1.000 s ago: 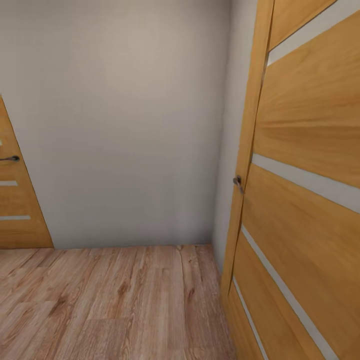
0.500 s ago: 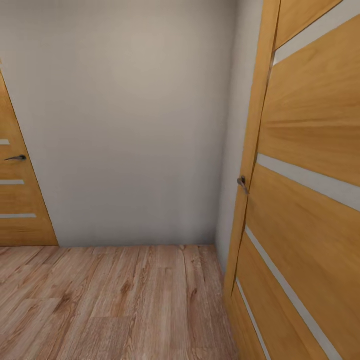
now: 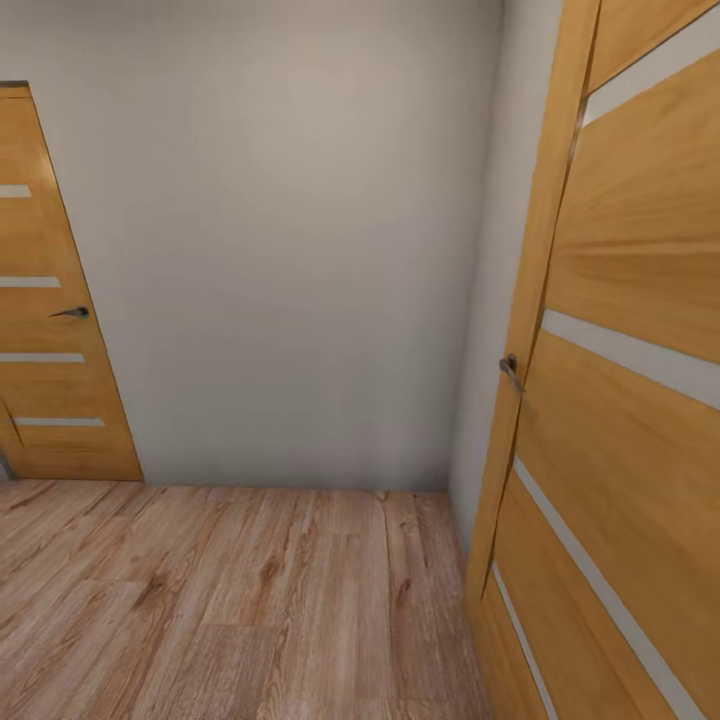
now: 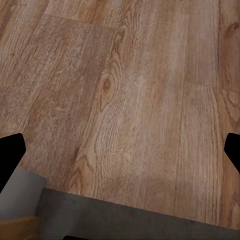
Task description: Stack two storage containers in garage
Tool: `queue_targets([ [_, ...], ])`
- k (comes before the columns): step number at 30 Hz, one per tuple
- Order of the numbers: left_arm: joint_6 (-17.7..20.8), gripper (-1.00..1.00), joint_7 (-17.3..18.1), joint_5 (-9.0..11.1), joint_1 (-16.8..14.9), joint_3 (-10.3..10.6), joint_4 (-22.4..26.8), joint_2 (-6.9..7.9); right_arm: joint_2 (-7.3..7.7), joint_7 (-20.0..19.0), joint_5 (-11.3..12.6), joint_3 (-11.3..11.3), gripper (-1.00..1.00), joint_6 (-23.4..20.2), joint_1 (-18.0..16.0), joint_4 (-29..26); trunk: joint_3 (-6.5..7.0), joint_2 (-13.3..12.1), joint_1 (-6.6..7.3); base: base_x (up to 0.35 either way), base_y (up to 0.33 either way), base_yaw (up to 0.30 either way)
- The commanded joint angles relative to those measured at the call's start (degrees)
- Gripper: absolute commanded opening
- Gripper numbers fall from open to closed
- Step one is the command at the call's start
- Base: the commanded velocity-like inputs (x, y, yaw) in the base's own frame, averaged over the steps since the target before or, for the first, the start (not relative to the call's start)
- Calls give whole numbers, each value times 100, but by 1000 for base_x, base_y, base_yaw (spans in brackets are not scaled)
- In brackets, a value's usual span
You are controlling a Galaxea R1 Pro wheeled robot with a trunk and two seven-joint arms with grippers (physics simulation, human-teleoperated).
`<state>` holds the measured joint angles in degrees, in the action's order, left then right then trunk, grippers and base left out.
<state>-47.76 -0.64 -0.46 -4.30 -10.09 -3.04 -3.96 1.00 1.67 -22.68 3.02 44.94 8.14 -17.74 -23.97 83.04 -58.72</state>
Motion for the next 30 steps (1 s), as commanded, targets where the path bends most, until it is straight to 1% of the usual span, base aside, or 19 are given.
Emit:
queue_targets([
  [1, -30, 100, -6, -7, -10, -13, -21, 2, -3, 17, -61, 31, 100, 6, 3, -10, -5, 3, 0, 0, 0, 5],
  [11, -23, 100, -6, -7, -10, -13, -21, 3, -3, 17, -53, 31, 100, 14, 3, -10, -5, 3, 0, 0, 0, 1],
  [18, -23, 100, -6, -11, -10, -11, -21, 0, -3, 17, -52, 31, 100, 15, 3, -10, -5, 3, 0, 0, 0, 91],
  [30, -23, 100, -6, -11, -10, -10, -21, 4, -3, 17, -52, 32, 100, 29, 3, -10, -5, 3, 0, 0, 0, 6],
])
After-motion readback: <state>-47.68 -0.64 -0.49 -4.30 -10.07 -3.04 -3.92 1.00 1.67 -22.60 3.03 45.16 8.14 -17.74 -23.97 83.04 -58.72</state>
